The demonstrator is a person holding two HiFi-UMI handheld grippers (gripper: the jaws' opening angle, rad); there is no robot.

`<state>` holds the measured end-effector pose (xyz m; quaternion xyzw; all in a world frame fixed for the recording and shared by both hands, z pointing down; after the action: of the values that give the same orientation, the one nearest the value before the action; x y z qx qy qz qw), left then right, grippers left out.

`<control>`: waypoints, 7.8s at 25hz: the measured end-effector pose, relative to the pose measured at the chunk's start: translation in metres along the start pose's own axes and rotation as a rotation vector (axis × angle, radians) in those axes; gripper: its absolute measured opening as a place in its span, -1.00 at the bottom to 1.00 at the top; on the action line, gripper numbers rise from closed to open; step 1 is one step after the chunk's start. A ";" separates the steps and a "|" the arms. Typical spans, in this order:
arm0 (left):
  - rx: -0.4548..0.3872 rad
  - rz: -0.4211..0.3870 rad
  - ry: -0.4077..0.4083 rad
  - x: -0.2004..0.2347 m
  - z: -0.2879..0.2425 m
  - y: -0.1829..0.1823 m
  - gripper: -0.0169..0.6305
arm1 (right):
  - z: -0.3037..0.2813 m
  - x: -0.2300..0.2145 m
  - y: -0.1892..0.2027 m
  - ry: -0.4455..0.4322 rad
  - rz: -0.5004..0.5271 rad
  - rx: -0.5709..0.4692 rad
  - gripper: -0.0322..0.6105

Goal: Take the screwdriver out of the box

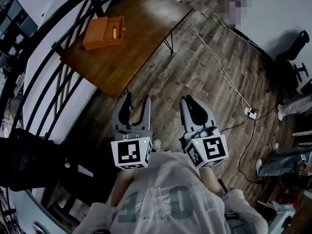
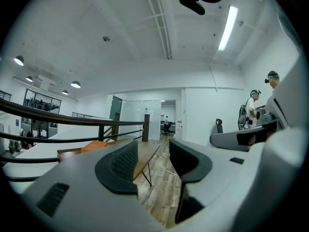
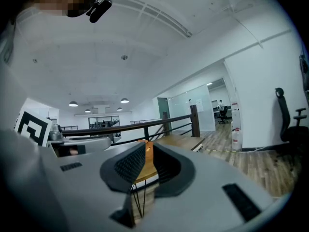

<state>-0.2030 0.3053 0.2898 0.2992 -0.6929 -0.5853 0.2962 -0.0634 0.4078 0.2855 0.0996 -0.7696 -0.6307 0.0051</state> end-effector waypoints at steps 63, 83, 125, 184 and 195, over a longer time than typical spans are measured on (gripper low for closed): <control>-0.039 0.102 -0.535 0.172 -0.427 -0.120 -0.29 | -0.525 -0.187 -0.159 -0.567 0.109 0.015 -0.71; -0.071 0.080 -0.591 0.203 -0.414 -0.128 -0.29 | -0.549 -0.130 -0.174 -0.670 0.111 -0.026 -0.71; 0.586 0.234 -0.431 0.324 -0.478 0.061 -0.34 | -0.625 -0.073 -0.080 -0.775 0.171 0.334 -0.71; 1.009 0.321 -0.407 0.344 -0.502 0.146 -0.69 | -0.647 -0.045 -0.051 -0.804 0.118 0.439 -0.71; 0.931 0.317 -0.430 0.338 -0.509 0.117 -0.69 | -0.645 -0.054 -0.078 -0.783 0.130 0.353 -0.71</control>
<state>-0.0419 -0.2583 0.4970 0.1639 -0.9609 -0.2123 0.0682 0.0870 -0.2239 0.3476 -0.1965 -0.8141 -0.4781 -0.2645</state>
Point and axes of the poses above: the fingertips, and each gripper's own axes: z backward along the fingers, x to its left, y out of its underside, the point moved 5 cm from there along z, backward along the fingers, and after that the axes turned 6 degrees about x, right-handed, at the moved point
